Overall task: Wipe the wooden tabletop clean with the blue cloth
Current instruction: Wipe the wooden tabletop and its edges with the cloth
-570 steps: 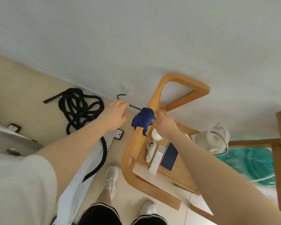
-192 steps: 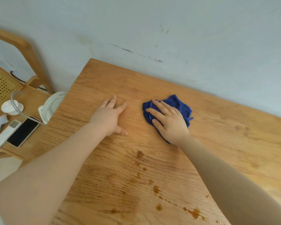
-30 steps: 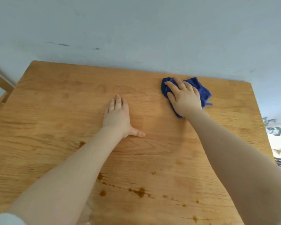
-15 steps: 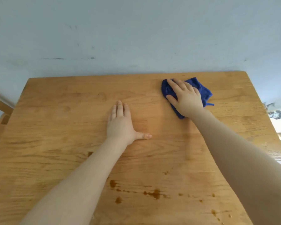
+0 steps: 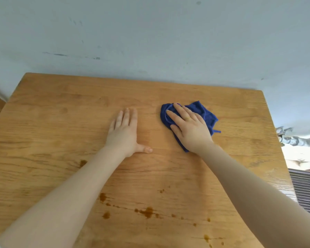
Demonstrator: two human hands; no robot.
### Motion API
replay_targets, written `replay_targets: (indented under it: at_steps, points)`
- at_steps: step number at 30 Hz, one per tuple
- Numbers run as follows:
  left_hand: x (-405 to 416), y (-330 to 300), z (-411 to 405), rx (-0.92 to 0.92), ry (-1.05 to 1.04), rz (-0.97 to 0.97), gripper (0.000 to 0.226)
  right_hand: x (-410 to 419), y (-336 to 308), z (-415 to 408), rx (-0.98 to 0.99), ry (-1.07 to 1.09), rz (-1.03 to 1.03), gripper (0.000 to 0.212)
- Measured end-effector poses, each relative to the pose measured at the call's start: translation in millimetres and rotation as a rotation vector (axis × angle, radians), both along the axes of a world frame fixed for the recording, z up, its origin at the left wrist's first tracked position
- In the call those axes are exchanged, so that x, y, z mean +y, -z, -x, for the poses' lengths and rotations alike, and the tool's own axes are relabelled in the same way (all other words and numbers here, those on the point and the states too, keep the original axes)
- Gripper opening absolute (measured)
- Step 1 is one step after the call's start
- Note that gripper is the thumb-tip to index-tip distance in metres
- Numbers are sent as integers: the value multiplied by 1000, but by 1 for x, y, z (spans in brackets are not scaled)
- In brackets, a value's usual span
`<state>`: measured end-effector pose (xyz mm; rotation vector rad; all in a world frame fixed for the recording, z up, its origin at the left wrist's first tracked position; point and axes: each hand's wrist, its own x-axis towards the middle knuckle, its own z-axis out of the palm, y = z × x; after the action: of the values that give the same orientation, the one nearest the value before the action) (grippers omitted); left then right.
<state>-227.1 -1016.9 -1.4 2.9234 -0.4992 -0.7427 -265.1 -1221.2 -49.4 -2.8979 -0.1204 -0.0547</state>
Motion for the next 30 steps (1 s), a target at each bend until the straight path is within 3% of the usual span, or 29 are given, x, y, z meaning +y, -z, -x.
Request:
replay_targets:
  at_steps: [6,11,15,19,25,30]
  points:
    - [-25,-11,13,25,94,96,114,-46,3,-76,53,284,7,45]
    - [-51,-10,8,44,60,148,110,-40,9,-35,-41,106,2,47]
    - [-75,-6,11,96,-14,54,117,-50,3,-9,-52,-59,-1,47]
    - [-89,1,20,46,-9,-59,130,-73,1,-55,-39,111,28,43]
    - [-89,8,25,54,-72,-21,131,-73,4,-65,49,237,21,44]
    - [-89,8,26,43,-101,17,129,-65,5,10,-83,-56,8,47]
